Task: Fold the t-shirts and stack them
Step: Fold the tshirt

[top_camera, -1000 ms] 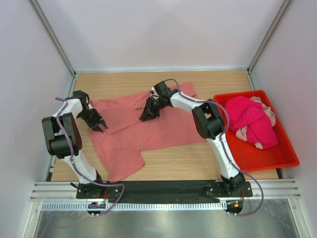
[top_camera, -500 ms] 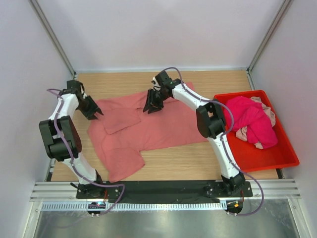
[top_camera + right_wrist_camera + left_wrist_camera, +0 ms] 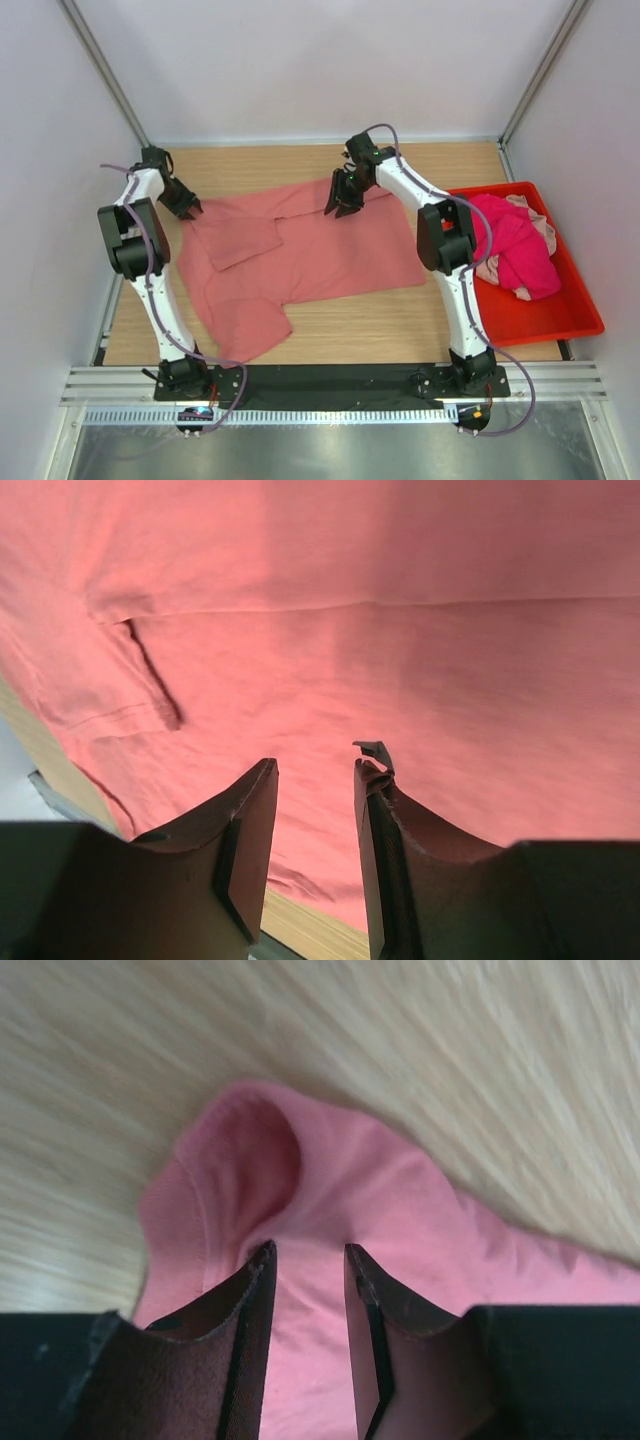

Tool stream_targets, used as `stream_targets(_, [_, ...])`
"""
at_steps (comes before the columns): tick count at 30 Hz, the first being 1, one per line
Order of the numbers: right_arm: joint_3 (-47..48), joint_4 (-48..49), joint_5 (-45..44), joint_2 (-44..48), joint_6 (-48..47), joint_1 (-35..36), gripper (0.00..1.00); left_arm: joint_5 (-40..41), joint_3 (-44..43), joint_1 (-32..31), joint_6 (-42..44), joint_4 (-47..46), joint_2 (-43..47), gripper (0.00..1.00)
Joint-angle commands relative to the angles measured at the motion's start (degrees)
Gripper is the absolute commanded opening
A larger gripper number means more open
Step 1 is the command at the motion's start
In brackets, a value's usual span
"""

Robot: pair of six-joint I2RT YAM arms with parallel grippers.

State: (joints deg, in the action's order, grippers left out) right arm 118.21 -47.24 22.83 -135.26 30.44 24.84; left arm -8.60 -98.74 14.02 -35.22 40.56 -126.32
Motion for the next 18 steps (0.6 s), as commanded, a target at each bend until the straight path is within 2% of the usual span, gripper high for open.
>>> stream_targets(1, [-0.3, -2.2, -5.3, 5.6, -3.7, -1.4, 0.44, 6.3, -6.2, 0.7, 1.9, 6.4, -5.3, 0.35])
stream_targets(6, [2.7, -4.3, -14.9, 3.4, -6.0, -2.3, 0.48, 6.8, -14.6, 0.9, 3.0, 9.8, -10.8, 0.37])
stream_targets(12, [9.7, -4.5, -24.6, -2.7, -6.5, -3.5, 0.55, 3.9, -23.4, 1.0, 4.2, 9.6, -14.4, 0.41])
stream_targets(16, [12.2, -2.2, -28.2, -5.9, -6.8, -4.9, 0.58, -3.3, -26.1, 1.0, 4.7, 6.3, -17.0, 0.41])
stream_targets(18, [11.9, -0.5, -29.0, -6.7, -6.4, -5.8, 0.59, -6.4, -25.6, 1.0, 3.6, 1.6, -17.4, 0.42])
